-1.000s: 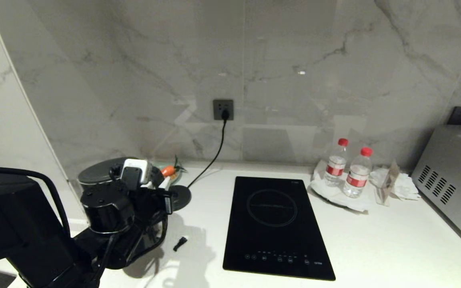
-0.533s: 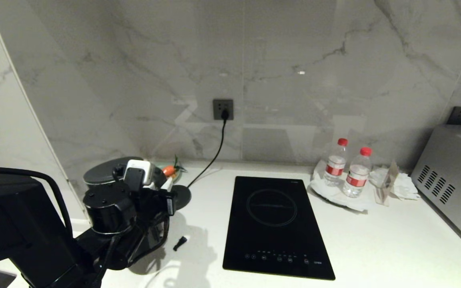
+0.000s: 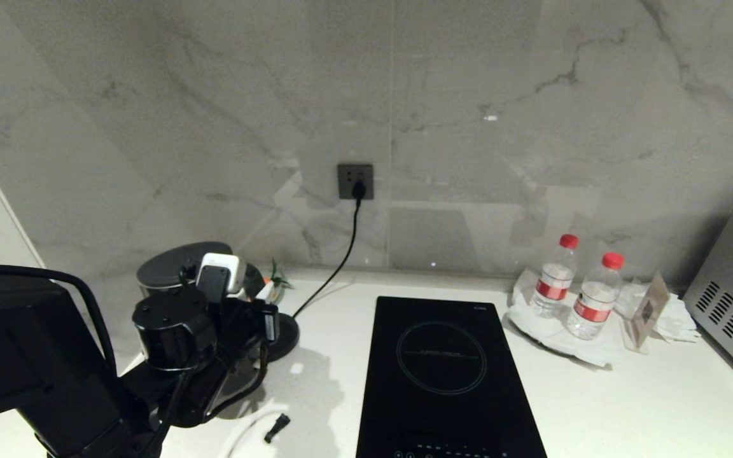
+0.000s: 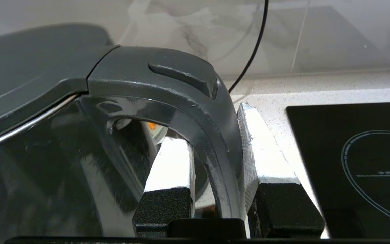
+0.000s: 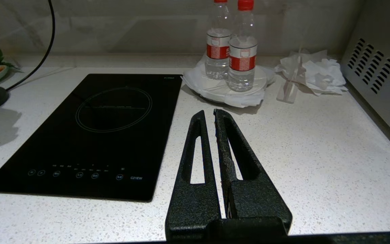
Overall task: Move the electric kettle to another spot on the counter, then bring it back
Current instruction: Place it on the power base
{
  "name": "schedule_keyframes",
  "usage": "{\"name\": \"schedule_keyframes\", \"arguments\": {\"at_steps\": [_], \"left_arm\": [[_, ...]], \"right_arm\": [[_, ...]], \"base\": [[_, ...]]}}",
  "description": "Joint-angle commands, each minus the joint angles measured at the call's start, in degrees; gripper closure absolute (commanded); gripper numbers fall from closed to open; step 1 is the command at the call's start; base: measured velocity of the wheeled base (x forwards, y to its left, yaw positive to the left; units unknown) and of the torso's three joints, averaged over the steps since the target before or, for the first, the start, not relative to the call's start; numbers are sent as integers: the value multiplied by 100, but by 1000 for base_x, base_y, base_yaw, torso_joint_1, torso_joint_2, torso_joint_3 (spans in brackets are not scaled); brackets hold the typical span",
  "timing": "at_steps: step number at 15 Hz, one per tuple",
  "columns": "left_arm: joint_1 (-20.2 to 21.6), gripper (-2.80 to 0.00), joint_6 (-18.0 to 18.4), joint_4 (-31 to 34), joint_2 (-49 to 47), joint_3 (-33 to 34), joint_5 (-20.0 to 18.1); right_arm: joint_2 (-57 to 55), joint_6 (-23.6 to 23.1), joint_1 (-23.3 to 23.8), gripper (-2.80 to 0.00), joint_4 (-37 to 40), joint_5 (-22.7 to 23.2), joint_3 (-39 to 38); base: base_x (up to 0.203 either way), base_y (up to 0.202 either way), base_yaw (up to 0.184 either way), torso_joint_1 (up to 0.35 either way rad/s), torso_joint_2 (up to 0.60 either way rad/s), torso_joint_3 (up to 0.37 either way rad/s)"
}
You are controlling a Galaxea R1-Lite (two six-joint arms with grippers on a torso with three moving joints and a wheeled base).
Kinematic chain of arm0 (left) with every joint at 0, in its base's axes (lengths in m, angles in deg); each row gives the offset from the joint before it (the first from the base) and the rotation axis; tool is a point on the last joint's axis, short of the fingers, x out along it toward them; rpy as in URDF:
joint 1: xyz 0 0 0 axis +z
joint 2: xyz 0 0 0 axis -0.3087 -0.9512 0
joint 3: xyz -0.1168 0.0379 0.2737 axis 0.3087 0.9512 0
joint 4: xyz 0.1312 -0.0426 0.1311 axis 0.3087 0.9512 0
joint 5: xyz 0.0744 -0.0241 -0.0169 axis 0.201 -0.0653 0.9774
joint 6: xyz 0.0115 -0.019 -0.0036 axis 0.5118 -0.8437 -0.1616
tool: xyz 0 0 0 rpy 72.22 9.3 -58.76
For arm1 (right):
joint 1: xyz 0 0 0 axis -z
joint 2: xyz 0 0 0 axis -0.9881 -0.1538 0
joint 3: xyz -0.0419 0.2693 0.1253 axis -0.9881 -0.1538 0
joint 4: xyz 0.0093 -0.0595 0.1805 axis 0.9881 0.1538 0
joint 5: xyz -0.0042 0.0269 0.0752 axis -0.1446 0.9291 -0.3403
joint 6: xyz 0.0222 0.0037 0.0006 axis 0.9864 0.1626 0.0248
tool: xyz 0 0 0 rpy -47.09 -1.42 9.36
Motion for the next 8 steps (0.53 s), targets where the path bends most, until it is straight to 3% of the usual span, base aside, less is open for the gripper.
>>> {"name": "schedule_keyframes", "arguments": {"at_steps": [1,8], "left_arm": [[-10,0,-2,-50,-9,-17,16],[-212,0,127,-50,-361,-1048,202]], "right_arm": [[0,-1,0,0,0,4,0],[0,-1,0,0,0,4,0]], "base": [[0,0,0,0,0,0],[0,0,0,0,0,0]]}}
